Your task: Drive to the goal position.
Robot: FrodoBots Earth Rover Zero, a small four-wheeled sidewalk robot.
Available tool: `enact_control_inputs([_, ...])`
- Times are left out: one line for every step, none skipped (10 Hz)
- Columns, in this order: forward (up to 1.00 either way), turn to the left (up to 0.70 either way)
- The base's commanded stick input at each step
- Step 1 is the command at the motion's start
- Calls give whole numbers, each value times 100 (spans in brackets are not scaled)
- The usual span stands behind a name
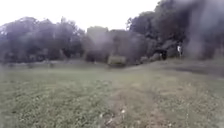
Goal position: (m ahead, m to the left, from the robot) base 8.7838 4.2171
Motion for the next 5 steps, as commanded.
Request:
enact_control_inputs([45, 0])
enact_control_inputs([45, 0])
enact_control_inputs([45, 0])
enact_control_inputs([45, 0])
enact_control_inputs([45, 0])
